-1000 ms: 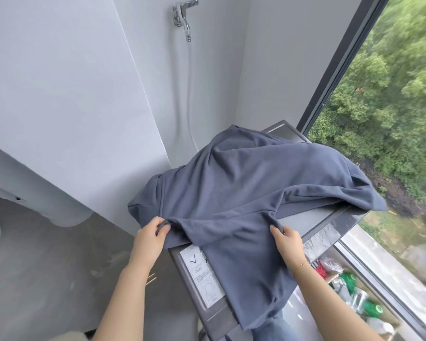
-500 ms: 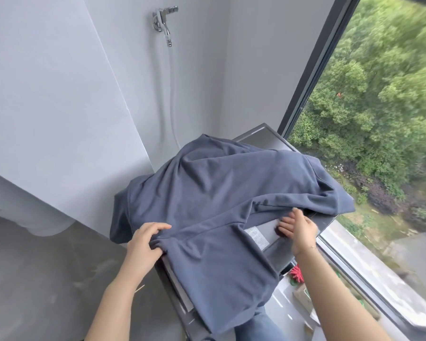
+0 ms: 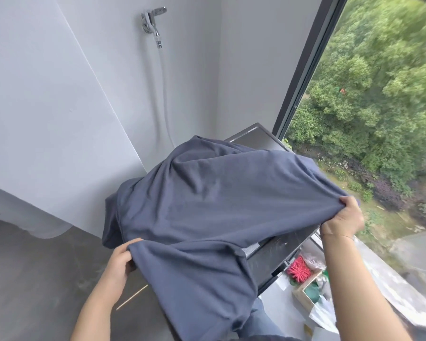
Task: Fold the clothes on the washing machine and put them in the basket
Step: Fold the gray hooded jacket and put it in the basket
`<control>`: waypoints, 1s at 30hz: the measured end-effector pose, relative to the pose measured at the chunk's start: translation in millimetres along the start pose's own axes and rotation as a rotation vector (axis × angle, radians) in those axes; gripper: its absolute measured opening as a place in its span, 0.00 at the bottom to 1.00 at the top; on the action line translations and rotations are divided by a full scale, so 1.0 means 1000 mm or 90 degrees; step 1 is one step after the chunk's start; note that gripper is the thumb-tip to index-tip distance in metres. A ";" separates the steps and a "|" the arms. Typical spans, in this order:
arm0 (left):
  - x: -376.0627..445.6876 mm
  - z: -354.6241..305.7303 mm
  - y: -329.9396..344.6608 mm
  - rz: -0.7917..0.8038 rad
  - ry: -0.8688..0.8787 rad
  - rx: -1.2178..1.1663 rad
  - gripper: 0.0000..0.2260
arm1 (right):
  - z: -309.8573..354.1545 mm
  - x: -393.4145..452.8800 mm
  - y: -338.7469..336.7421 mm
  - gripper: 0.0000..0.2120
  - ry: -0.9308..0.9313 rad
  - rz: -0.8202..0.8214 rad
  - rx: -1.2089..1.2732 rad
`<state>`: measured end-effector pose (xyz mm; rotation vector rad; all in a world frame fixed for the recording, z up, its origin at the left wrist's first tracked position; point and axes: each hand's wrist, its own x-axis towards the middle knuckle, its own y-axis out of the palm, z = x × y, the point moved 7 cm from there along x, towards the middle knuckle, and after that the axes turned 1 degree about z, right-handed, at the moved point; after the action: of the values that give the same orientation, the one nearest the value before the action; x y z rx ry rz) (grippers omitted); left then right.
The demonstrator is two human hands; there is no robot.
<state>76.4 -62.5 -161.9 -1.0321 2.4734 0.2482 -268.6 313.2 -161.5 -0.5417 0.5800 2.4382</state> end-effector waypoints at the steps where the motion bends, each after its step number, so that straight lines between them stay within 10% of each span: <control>1: -0.002 0.003 -0.001 -0.022 -0.021 -0.045 0.06 | 0.005 0.003 -0.008 0.12 -0.006 0.003 0.027; 6: 0.010 0.020 0.003 -0.048 -0.126 0.002 0.08 | -0.020 -0.005 -0.059 0.14 0.096 -0.112 -0.042; 12: 0.000 0.022 0.017 0.151 -0.169 0.214 0.03 | -0.033 -0.001 -0.087 0.17 0.102 -0.146 -0.075; 19: 0.018 0.004 0.015 0.031 -0.145 0.182 0.07 | 0.020 0.004 -0.036 0.13 -0.164 -0.075 -0.247; 24: 0.073 0.016 0.008 -0.130 -0.234 0.109 0.28 | -0.008 0.023 0.050 0.07 -0.009 0.125 -0.273; 30: 0.079 0.020 0.005 -0.219 -0.189 0.271 0.18 | -0.031 -0.031 0.035 0.07 -0.225 0.185 -0.452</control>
<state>30.0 -102.1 -216.8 -1.1129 1.9296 -0.2117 -258.9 258.2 -162.6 -0.2847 -0.4048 2.9022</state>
